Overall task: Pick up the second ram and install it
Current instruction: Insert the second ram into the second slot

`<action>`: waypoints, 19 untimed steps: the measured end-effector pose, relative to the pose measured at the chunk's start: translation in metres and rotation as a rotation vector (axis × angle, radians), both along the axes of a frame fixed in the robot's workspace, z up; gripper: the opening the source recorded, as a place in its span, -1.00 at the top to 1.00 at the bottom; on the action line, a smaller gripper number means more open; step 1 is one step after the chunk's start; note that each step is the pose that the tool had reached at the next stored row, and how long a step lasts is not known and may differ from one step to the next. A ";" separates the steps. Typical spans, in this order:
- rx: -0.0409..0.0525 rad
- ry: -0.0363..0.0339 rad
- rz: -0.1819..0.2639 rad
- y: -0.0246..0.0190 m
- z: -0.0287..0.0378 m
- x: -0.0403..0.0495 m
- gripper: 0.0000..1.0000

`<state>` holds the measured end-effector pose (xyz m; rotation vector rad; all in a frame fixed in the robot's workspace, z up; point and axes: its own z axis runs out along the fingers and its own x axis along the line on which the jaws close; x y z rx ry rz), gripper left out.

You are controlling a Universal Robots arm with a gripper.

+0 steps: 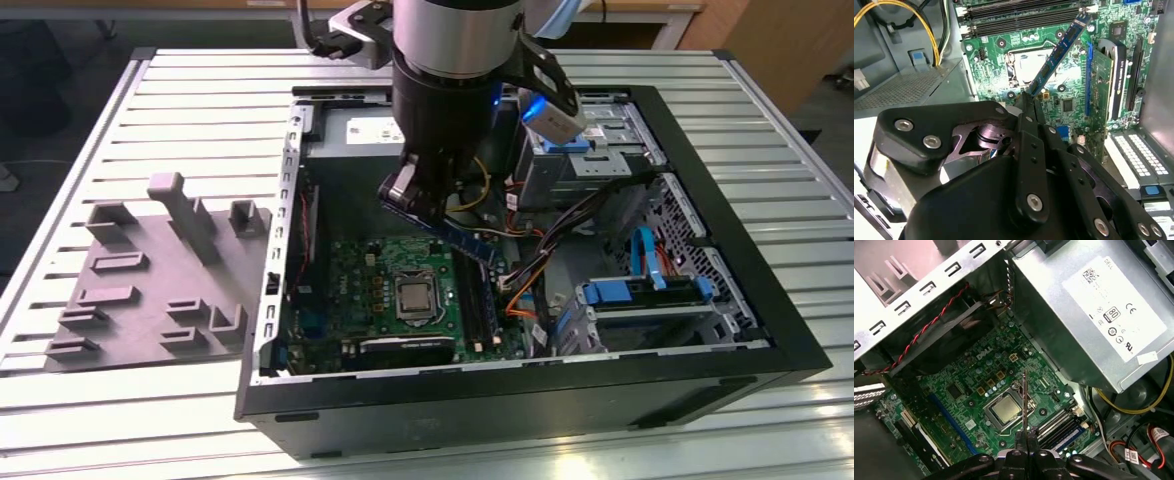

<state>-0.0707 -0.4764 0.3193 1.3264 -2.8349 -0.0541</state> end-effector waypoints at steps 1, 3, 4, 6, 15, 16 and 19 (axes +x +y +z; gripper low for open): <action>-0.0002 0.0000 -0.006 0.0000 0.0000 0.0000 0.76; -0.0003 0.0000 -0.018 0.0000 0.0000 0.0000 0.76; -0.0003 0.0000 -0.024 0.0000 0.0000 0.0000 0.76; -0.0008 0.0000 -0.035 0.0000 0.0000 0.0000 0.76; -0.0018 0.0000 -0.086 0.0000 0.0000 0.0000 0.76; -0.0019 0.0000 -0.092 0.0000 0.0000 0.0000 0.76; -0.0020 0.0000 -0.107 0.0000 0.0000 0.0000 0.76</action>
